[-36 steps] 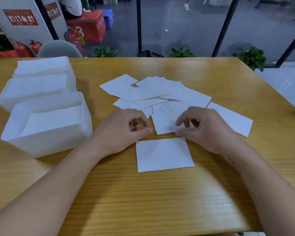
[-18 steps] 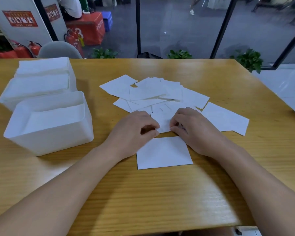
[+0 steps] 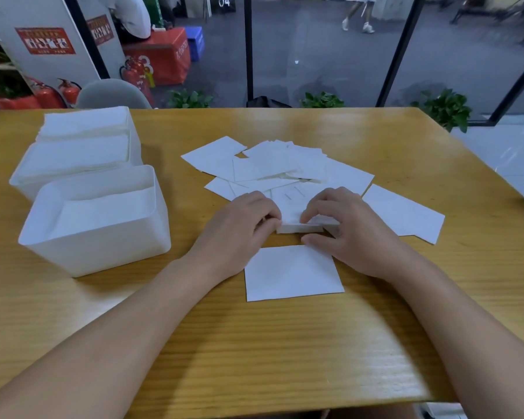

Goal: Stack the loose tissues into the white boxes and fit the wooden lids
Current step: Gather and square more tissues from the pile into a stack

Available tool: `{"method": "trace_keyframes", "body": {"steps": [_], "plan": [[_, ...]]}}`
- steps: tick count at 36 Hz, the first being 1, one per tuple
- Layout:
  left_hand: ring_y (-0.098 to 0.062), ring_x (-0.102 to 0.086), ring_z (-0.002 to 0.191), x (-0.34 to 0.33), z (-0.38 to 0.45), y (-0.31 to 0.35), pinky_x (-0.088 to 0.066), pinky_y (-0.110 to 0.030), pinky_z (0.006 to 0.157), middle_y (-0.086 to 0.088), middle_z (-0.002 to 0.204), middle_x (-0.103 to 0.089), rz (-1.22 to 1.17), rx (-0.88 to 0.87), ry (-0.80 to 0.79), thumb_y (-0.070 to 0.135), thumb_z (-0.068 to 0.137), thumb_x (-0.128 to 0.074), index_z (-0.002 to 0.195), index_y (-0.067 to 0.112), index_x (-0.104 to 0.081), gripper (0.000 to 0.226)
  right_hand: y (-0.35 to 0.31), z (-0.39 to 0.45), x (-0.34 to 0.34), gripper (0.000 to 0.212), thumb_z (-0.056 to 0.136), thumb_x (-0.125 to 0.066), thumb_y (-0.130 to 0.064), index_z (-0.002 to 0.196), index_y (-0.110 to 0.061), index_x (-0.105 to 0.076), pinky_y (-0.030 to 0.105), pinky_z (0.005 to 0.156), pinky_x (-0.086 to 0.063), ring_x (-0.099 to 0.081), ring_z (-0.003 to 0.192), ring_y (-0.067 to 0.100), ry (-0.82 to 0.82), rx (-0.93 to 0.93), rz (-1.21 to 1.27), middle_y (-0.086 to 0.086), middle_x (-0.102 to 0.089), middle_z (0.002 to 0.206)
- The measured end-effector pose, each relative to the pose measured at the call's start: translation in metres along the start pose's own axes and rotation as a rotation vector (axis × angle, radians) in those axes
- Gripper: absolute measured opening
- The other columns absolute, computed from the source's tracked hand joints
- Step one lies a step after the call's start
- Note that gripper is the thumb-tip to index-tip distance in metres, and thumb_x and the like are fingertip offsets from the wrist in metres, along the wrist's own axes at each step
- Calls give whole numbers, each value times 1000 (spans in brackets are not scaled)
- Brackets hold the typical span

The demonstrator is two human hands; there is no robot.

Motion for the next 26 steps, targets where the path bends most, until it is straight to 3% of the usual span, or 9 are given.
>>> {"method": "trace_keyframes", "body": {"steps": [2, 5, 9, 12, 15, 20, 24, 26], "plan": [[-9, -61, 96, 6, -3, -7, -47, -21, 78, 16, 101, -63, -75, 39, 19, 26, 109, -66, 101, 30, -71, 11, -1, 0, 6, 7, 98, -79, -31, 103, -35, -76, 28, 100, -40, -53, 115, 7, 58, 6, 23, -22, -63, 114], [-9, -63, 105, 10, -8, -9, -45, -17, 78, 19, 106, -64, -137, 50, 23, 40, 107, -68, 104, 38, -70, 4, -4, -1, 12, 9, 102, -75, -25, 97, -33, -77, 25, 92, -39, -56, 111, 7, 122, 19, 50, -20, -65, 106], [-9, -60, 119, 10, -7, -3, -47, -22, 92, 24, 114, -65, -88, 8, 19, 62, 98, -72, 121, 42, -72, 31, -10, 0, 12, 9, 101, -76, -23, 97, -31, -76, 26, 84, -39, -58, 103, 9, 145, 32, 53, -18, -66, 101], [-7, -57, 108, 8, -5, 9, -46, -24, 89, 22, 104, -67, 2, -77, 36, 49, 105, -70, 111, 33, -80, 20, -14, -1, 14, 7, 102, -75, -25, 98, -31, -75, 30, 85, -44, -61, 100, 11, 164, 48, 82, -17, -68, 97], [-9, -61, 101, 18, -5, 5, -47, -23, 84, 19, 97, -71, -36, -59, 126, 37, 108, -69, 106, 28, -82, 16, -7, -2, 17, 6, 105, -71, -35, 101, -38, -73, 29, 77, -46, -64, 95, 11, 169, -8, 119, -18, -70, 96], [-13, -71, 94, 39, -13, -12, -50, -16, 77, 20, 98, -77, -243, 58, 198, 38, 107, -73, 103, 37, -83, 11, 2, -7, 35, 4, 104, -75, -36, 101, -35, -78, 24, 55, -41, -56, 62, 18, 245, -41, 302, -7, -68, 75], [-19, -70, 78, 35, -11, -19, -52, -31, 72, 10, 87, -79, -431, 132, 48, 39, 106, -73, 105, 37, -82, 10, 14, -5, 23, 23, 99, -80, -37, 120, -31, -75, 34, 57, -43, -50, 59, 31, 47, -157, 583, 15, -57, 67], [-39, -57, 70, 21, -11, -24, -44, -39, 69, 7, 67, -64, -448, 195, -123, 37, 106, -72, 112, 36, -80, 11, 19, -7, 13, 30, 95, -83, -39, 123, -34, -72, 35, 59, -42, -50, 57, 27, -79, -210, 583, 13, -60, 65]]}}
Point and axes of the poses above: each hand's wrist, its own z-axis towards the middle knuckle, its own x-axis out of the back of the hand, y = z × x, the point moved 10 cm from there along z, towards the middle knuckle
